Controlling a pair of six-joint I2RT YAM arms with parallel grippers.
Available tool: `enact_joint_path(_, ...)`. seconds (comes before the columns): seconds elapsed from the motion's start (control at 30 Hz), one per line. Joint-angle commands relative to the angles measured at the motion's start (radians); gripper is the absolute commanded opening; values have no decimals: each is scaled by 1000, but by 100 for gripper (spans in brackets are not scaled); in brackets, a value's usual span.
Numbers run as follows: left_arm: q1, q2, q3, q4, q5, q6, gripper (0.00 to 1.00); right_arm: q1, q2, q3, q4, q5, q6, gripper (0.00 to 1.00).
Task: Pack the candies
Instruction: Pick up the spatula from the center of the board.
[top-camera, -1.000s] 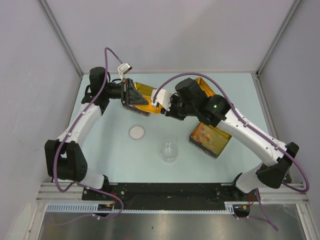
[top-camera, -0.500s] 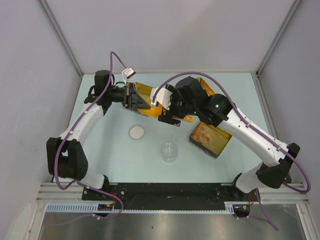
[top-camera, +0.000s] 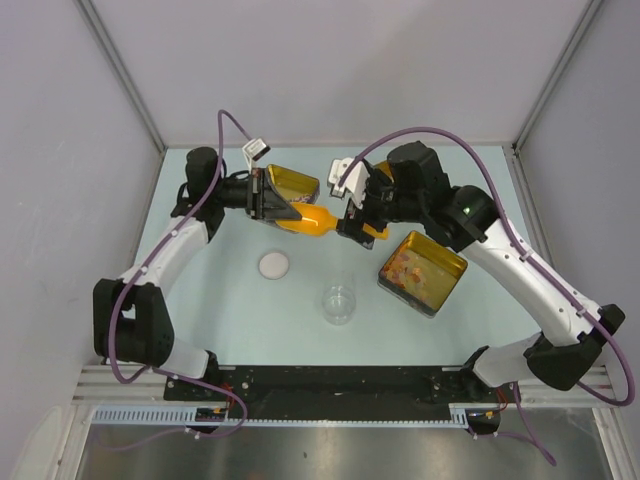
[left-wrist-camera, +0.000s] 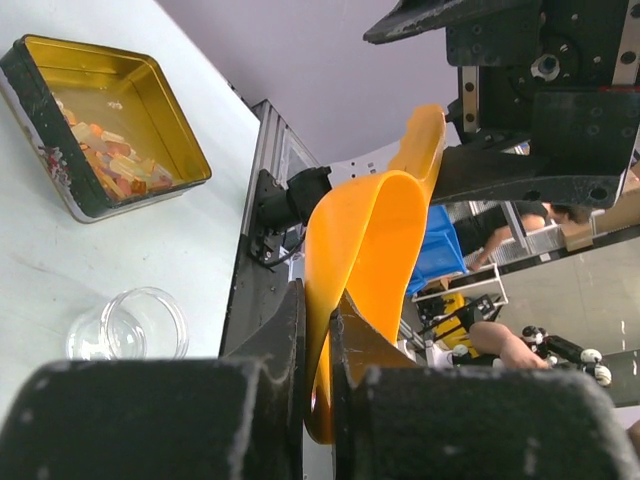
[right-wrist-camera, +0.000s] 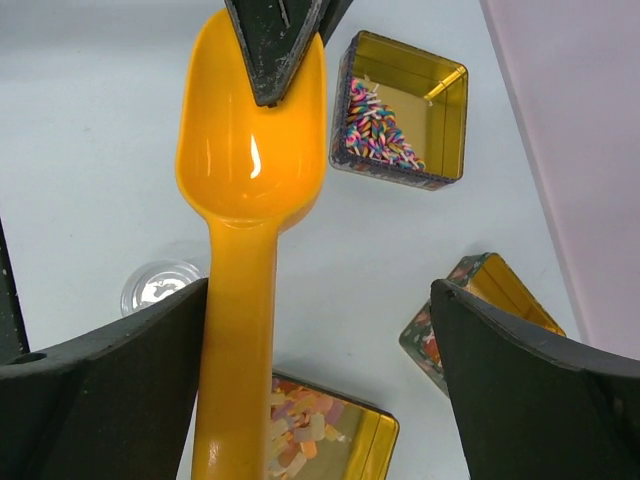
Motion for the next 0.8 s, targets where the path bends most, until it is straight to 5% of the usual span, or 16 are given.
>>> enact_joint_path(0.0, -5, -44, -14, 76, -18, -64, 0, 18, -25, -31, 98, 37, 26, 88)
enact_joint_path(0.27, 21, -26, -61, 173, -78, -148, 0, 25, 7, -45, 167, 45, 72, 68)
enact_joint_path(0.77, 52, -21, -78, 187, -93, -164, 0, 65, 24, -114, 209, 106, 37, 54)
